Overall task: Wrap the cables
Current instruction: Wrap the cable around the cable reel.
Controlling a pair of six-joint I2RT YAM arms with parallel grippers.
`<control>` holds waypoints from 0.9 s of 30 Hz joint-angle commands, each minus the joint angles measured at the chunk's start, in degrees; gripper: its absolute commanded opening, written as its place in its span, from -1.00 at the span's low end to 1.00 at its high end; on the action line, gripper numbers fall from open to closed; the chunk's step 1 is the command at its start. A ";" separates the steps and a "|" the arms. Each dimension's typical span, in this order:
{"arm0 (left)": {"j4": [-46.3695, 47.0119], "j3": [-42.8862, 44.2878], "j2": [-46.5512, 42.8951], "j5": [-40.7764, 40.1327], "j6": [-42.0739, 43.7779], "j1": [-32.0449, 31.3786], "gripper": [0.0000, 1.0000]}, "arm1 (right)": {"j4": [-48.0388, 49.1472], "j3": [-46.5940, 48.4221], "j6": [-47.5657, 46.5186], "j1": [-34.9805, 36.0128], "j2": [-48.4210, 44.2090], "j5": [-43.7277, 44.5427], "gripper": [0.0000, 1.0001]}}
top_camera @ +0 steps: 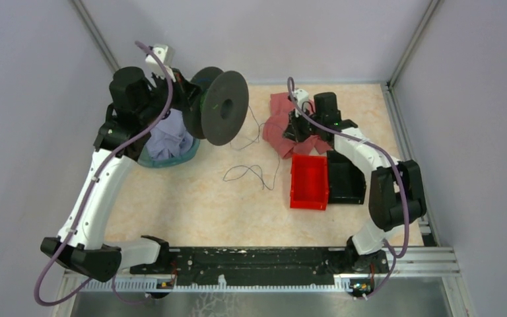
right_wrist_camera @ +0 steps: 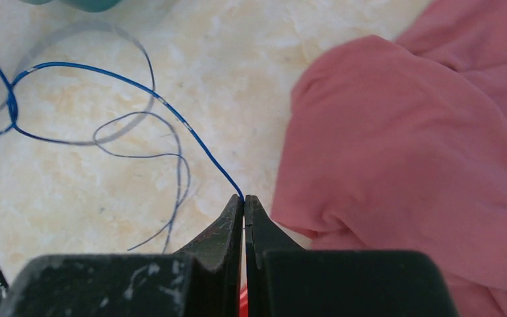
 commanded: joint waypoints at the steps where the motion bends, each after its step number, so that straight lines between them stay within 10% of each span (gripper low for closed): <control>1: 5.32 5.73 -0.10 -5.08 -5.74 2.47 -0.99 | -1.47 0.08 -0.29 -4.12 -1.40 5.97 -1.00; 27: 3.09 16.82 2.14 -32.09 -6.12 9.80 -0.99 | -2.45 1.71 -0.58 -15.77 5.29 15.25 -1.00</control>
